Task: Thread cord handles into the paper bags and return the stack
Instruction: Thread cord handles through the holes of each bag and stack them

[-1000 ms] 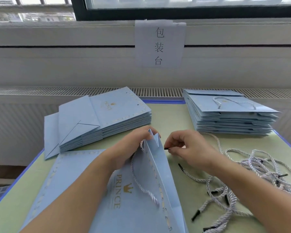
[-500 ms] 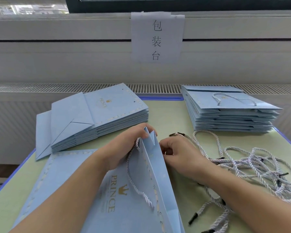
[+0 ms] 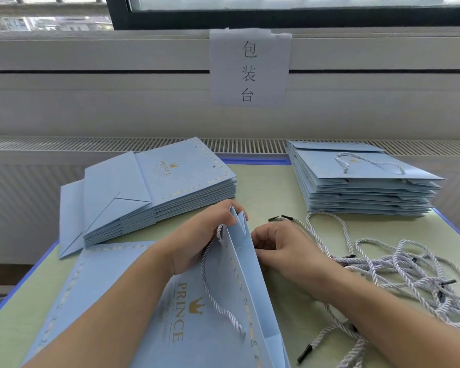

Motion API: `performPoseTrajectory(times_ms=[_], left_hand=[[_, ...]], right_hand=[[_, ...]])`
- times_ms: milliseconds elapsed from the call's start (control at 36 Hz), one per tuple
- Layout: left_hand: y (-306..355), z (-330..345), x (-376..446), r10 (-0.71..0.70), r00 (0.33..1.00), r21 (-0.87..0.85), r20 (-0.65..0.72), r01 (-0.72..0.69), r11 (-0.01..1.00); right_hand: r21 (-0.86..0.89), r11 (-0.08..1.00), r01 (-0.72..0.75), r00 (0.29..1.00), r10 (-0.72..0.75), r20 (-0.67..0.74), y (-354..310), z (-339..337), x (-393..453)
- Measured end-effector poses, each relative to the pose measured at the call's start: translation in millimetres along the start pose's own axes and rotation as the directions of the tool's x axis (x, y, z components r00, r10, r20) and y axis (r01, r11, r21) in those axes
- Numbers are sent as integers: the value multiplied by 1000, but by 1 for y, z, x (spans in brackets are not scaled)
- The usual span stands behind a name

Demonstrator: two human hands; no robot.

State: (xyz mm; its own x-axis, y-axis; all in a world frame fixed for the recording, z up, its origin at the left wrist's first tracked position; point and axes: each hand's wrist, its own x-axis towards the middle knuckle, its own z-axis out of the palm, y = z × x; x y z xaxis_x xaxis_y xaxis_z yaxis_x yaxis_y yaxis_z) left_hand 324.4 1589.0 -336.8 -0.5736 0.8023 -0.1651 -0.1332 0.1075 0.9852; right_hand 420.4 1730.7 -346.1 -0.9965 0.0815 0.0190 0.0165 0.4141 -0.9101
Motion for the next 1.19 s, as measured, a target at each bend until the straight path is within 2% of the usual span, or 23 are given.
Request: performPoseTrajectory(times_ms=[333, 389, 500, 694, 806, 1000, 1083, 1194], left_hand=[[2, -1, 0, 4, 1000, 9, 2, -4, 1000], [2, 0, 0, 15, 1000, 44, -4, -15, 999], [1, 0, 2, 37, 999, 91, 7, -38, 995], [3, -3, 3, 42, 998, 71, 45, -45, 996], [2, -2, 3, 54, 998, 54, 45, -56, 997], [-1, -1, 6, 90, 995, 5, -30, -90, 996], [-1, -1, 6, 87, 996, -30, -24, -87, 996], [-1, 0, 7, 81, 997, -49, -9, -81, 995]], right_hand=[[210, 978, -12, 1000, 6, 28, -9, 7, -2], [182, 983, -14, 1000, 12, 16, -7, 6, -4], [-16, 1000, 16, 998, -16, -56, -1, 6, -5], [60, 998, -16, 999, 18, -29, 0, 6, -5], [25, 1000, 19, 1000, -18, -21, 2, 8, -3], [211, 977, 10, 998, -22, 53, -2, 6, -5], [255, 966, -42, 999, 37, 24, -3, 5, -5], [405, 903, -142, 986, 163, -18, -7, 2, -6]])
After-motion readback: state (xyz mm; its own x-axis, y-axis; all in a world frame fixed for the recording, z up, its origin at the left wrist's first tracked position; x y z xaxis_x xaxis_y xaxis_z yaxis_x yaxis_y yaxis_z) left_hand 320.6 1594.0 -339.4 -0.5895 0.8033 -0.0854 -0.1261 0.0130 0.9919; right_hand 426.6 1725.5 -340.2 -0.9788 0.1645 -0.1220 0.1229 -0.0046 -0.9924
